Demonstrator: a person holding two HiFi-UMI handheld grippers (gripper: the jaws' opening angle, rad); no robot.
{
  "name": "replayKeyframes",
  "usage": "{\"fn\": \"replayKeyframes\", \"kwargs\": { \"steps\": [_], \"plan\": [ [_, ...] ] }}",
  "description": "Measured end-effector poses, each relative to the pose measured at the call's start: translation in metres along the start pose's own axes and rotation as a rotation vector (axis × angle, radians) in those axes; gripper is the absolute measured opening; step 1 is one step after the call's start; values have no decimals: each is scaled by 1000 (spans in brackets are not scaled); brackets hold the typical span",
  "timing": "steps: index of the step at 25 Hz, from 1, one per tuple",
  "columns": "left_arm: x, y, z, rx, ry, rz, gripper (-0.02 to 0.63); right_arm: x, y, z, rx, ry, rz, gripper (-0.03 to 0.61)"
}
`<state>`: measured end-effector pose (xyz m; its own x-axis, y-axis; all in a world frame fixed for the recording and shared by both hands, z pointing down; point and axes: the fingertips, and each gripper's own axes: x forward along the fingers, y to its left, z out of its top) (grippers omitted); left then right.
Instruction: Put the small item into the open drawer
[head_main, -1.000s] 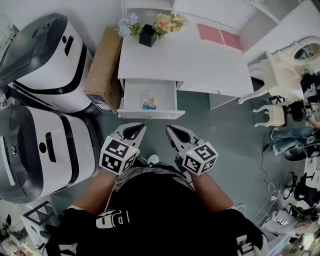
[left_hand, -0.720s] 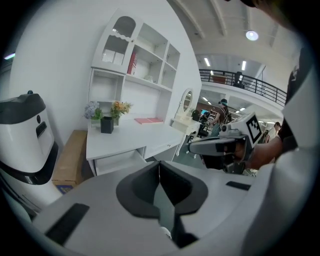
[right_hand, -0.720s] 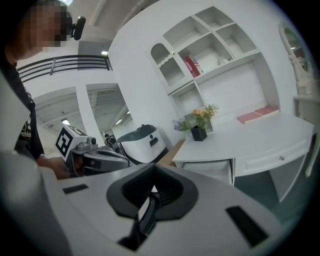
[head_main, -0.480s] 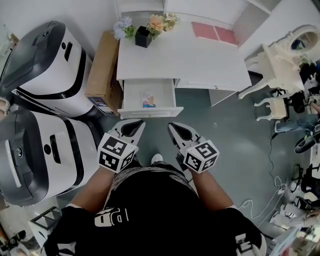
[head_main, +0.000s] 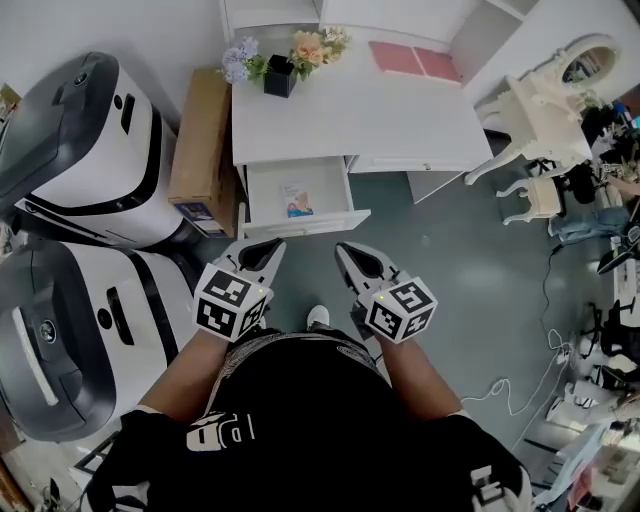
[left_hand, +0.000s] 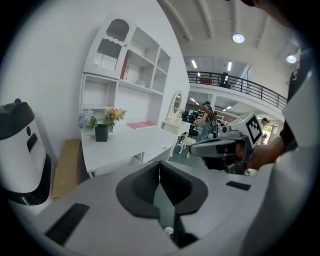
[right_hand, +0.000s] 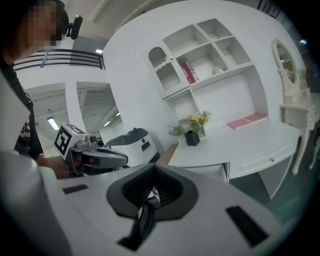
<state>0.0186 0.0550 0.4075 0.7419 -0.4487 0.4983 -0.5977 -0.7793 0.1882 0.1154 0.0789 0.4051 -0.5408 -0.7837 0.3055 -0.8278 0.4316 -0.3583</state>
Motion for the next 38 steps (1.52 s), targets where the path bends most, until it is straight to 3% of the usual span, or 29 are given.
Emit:
{"fn": "replayKeyframes", "kwargs": {
  "steps": [9, 38],
  "plan": [
    [-16, 15, -14, -4, -4, -23, 15, 15, 24, -8, -10, 19, -15, 8],
    [-22, 7, -17, 25, -2, -30, 15, 10, 32, -10, -24, 20, -13, 6]
  ]
}}
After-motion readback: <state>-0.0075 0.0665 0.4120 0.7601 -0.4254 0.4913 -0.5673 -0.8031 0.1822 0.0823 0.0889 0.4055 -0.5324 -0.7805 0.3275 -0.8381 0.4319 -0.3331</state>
